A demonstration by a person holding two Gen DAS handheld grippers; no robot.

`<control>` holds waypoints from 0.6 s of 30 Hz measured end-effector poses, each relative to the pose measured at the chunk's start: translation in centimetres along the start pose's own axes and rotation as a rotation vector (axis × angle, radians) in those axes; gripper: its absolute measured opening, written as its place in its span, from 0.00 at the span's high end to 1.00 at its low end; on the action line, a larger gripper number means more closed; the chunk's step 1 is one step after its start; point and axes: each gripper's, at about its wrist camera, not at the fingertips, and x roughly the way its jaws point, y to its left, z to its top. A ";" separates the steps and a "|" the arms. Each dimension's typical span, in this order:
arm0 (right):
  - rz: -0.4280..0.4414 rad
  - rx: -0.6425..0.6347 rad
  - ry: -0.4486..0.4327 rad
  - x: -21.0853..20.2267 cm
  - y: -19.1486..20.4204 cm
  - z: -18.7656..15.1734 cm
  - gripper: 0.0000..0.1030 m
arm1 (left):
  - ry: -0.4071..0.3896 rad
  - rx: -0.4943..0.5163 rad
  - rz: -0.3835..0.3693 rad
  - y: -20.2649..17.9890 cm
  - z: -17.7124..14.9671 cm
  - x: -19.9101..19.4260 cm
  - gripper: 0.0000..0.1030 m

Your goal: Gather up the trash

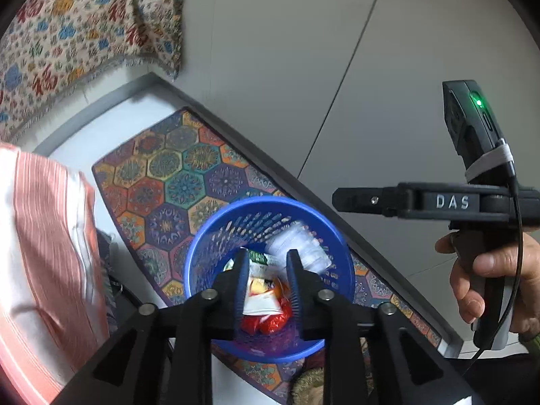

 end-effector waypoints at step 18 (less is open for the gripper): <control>-0.270 -0.216 -0.226 -13.3 7.5 -8.9 0.00 | -0.215 0.044 0.111 -3.7 -4.6 -15.0 0.17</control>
